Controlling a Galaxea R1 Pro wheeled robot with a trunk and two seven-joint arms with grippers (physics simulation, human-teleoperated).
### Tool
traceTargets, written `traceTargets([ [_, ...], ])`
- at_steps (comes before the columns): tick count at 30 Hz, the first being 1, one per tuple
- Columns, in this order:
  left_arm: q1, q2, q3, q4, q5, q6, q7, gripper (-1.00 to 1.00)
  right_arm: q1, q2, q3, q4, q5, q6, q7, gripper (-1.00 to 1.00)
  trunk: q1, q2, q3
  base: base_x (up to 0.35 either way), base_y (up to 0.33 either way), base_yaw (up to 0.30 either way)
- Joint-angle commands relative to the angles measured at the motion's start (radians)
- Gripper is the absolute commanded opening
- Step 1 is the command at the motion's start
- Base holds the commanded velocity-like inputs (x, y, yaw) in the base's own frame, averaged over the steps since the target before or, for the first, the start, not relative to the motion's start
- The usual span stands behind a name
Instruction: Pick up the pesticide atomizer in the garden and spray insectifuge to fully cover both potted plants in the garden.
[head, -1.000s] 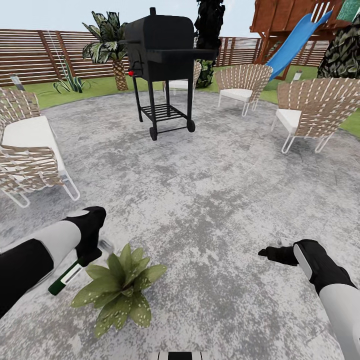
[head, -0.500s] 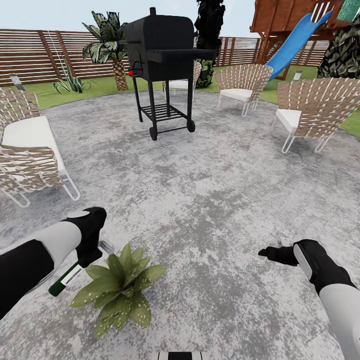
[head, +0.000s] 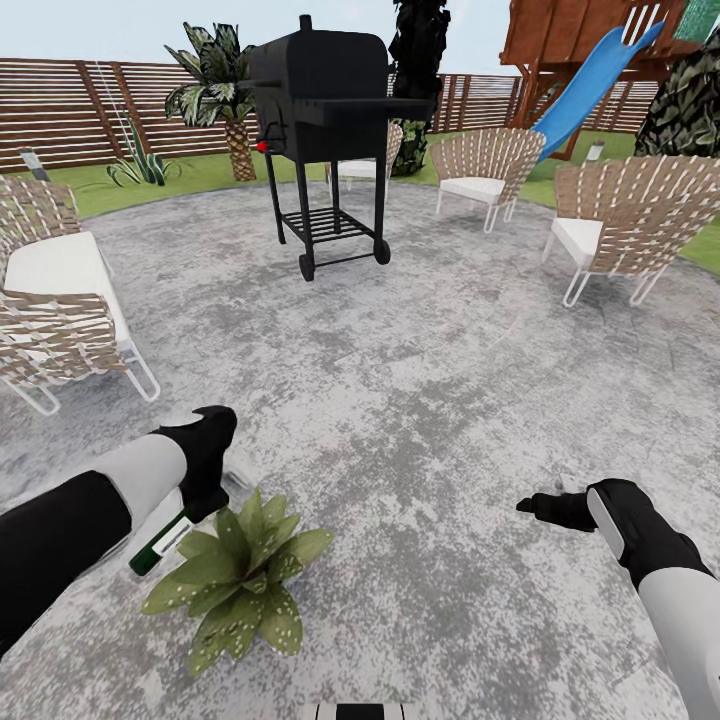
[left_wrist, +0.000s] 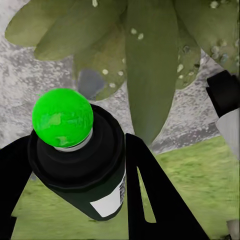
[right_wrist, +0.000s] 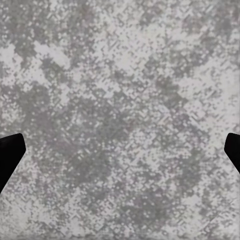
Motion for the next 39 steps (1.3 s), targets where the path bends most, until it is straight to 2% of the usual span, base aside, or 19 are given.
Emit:
traceTargets([
  [1,-0.008,-0.001,0.001,-0.003,-0.011,0.008,-0.009,-1.00,0.000,0.001,-0.002,-0.001,-0.004,0.005,0.000,1.00,0.000,0.000,-0.001,0.000,0.000,0.000],
  [11,-0.010,0.003,-0.007,-0.002,-0.012,0.006,-0.007,-1.00,0.000,0.000,-0.004,-0.001,-0.004,0.005,0.000,1.00,0.000,0.000,0.002,0.000,0.000,-0.128],
  [17,0.015,0.008,-0.010,-0.002,-0.013,0.006,-0.005,-1.00,0.000,0.001,-0.003,-0.001,-0.004,0.005,0.000,1.00,0.000,0.000,0.002,0.000,0.000,-0.008],
  [19,0.018,0.009,-0.037,-0.002,-0.013,0.006,-0.005,-1.00,0.000,0.000,-0.003,-0.001,-0.004,0.005,0.000,1.00,0.000,0.000,0.002,0.000,0.000,0.000],
  [20,0.022,0.010,-0.109,-0.002,-0.012,0.006,-0.007,-1.00,0.000,0.000,-0.003,-0.001,-0.004,0.005,0.000,1.00,0.000,0.000,0.002,0.000,0.000,0.000],
  [22,0.039,0.012,-0.147,-0.002,-0.012,0.006,-0.007,-1.00,0.000,0.000,-0.003,-0.001,-0.004,0.005,0.000,1.00,0.000,0.000,0.002,0.000,0.000,0.000],
  [24,0.054,0.015,-0.170,-0.001,-0.012,0.006,-0.008,-1.00,0.000,0.001,-0.003,0.001,-0.004,0.005,0.000,1.00,0.000,0.000,0.002,0.000,0.000,0.000],
  [29,0.059,0.023,-0.172,0.000,-0.011,0.006,-0.011,-1.00,0.000,0.000,-0.002,0.038,-0.004,0.005,0.000,1.00,0.000,0.000,0.002,0.000,0.000,0.000],
  [39,0.060,0.014,-0.166,0.004,-0.002,0.006,-0.020,-1.00,0.000,0.000,-0.001,0.041,-0.002,0.005,0.000,1.00,0.000,0.000,0.002,-0.051,0.000,0.000],
])
